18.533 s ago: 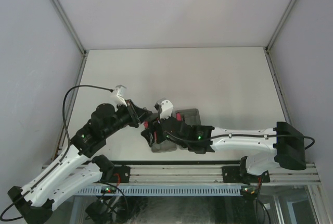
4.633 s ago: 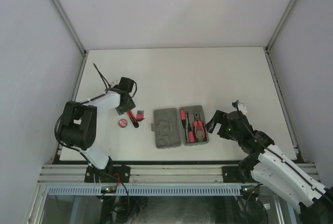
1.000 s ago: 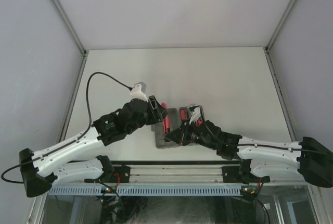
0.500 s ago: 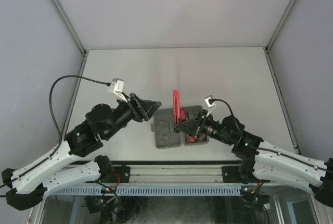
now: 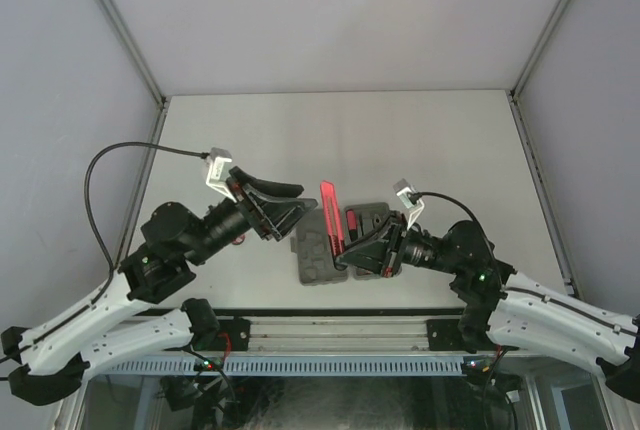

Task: Sort the tools into containers
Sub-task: Pick up the utility knife at the center of the board.

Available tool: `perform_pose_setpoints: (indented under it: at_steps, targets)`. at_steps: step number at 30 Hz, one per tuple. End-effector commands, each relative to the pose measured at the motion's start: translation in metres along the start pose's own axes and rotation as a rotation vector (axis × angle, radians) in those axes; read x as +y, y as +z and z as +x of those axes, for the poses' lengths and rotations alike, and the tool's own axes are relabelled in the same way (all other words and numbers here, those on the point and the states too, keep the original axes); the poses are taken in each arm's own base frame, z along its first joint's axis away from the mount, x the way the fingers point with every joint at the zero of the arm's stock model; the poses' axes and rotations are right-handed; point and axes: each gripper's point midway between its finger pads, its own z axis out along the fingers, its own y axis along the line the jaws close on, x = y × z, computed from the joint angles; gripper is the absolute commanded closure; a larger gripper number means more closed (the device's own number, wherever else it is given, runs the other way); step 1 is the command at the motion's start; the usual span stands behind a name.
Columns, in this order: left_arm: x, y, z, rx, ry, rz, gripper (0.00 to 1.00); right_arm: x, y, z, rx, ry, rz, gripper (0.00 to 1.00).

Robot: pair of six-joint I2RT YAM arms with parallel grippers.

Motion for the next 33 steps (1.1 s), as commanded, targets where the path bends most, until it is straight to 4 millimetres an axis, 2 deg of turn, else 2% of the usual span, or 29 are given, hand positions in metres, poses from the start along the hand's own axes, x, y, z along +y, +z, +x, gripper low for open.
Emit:
perform_pose_setpoints:
  at_steps: [1,7,19,25,28,30,33]
  targets:
    - [-0.044,0.004,-0.012,0.001,0.022,0.206,0.35,0.047,0.006,-0.019,-0.029,-0.082,-0.176,1.00]
    - [-0.068,0.005,-0.003,0.040,-0.019,0.348,0.37,0.056,0.013,-0.014,-0.002,-0.102,-0.209,1.00]
    - [-0.074,0.000,-0.005,0.027,-0.046,0.382,0.53,0.058,0.011,-0.011,0.008,-0.114,-0.216,1.00]
    - [-0.073,0.001,-0.004,0.031,-0.054,0.378,0.69,0.056,0.011,-0.011,0.005,-0.120,-0.202,1.00]
    - [-0.071,0.001,-0.004,0.029,-0.057,0.365,0.83,0.052,0.011,-0.011,0.000,-0.126,-0.177,1.00]
    - [-0.069,0.001,-0.005,0.028,-0.058,0.352,0.97,0.047,0.010,-0.013,-0.009,-0.136,-0.150,0.93]
    - [-0.060,0.002,-0.004,0.026,-0.054,0.302,1.00,0.038,0.007,-0.015,-0.028,-0.156,-0.091,0.73]
